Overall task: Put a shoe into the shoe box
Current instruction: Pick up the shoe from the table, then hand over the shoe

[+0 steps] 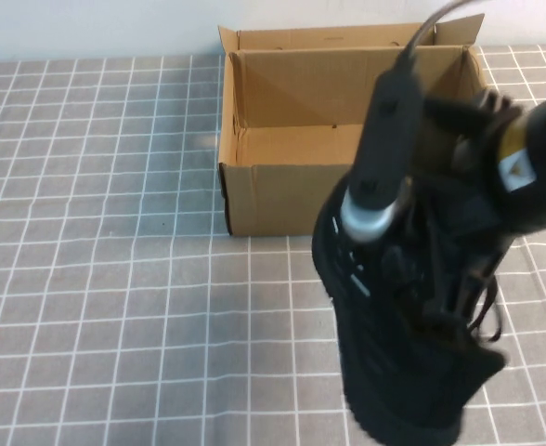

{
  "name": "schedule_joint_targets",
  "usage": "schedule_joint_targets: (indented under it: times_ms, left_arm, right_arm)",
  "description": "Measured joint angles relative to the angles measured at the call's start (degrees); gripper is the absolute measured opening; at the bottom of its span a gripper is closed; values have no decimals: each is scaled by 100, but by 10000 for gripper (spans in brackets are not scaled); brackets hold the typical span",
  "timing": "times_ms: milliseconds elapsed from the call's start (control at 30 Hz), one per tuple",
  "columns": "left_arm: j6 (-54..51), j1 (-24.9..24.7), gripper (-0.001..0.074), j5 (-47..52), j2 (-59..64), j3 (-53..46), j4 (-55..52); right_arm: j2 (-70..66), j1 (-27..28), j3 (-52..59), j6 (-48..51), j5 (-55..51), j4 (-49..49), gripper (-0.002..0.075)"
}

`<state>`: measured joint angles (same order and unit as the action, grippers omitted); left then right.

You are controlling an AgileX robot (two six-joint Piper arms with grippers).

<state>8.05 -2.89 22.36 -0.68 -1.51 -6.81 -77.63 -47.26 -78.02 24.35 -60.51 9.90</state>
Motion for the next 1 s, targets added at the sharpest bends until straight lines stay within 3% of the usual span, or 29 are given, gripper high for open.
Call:
schedule_joint_targets:
  times_ms: [267, 767, 1000]
  left_arm:
    - [0, 0, -1, 0, 0, 0, 0]
    - [0, 0, -1, -13, 0, 0, -40]
    - [598, 0, -1, -1196, 0, 0, 781]
  right_arm:
    - [140, 0, -706, 83, -304, -354, -6]
    - [127, 0, -774, 167, -467, -390, -6]
    - [104, 0, -774, 63, -399, -603, -6]
